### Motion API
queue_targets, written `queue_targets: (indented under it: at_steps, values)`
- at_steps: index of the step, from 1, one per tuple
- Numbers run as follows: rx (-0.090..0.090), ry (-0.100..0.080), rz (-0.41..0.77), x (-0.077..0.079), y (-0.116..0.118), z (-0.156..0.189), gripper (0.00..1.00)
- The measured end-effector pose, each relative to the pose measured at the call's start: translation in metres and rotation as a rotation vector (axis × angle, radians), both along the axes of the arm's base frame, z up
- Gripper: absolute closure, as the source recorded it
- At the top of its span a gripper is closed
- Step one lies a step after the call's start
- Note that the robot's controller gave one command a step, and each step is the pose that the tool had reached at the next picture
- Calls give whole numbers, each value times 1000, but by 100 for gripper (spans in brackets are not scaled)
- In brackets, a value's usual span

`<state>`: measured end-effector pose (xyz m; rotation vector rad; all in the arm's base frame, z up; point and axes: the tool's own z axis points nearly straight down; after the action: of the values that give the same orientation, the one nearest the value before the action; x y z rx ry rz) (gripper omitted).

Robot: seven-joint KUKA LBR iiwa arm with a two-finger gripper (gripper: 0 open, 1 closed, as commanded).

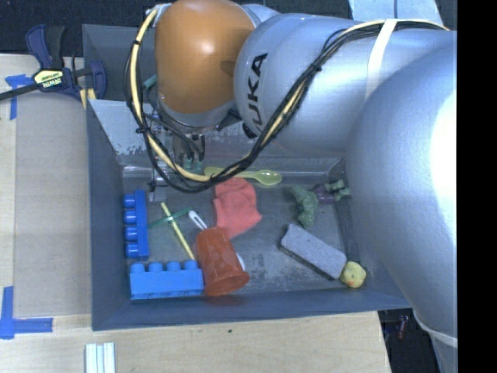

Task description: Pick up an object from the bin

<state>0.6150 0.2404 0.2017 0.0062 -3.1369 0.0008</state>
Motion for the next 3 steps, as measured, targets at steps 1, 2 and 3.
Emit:
queue_targets:
  at_steps: [1, 2, 3]
  values:
    - [2, -7, -4, 2, -2, 6, 0]
    - [3, -7, 599, -40, -1, -108, 0]
    - [4, -13, 521, -38, 0, -62, 0]
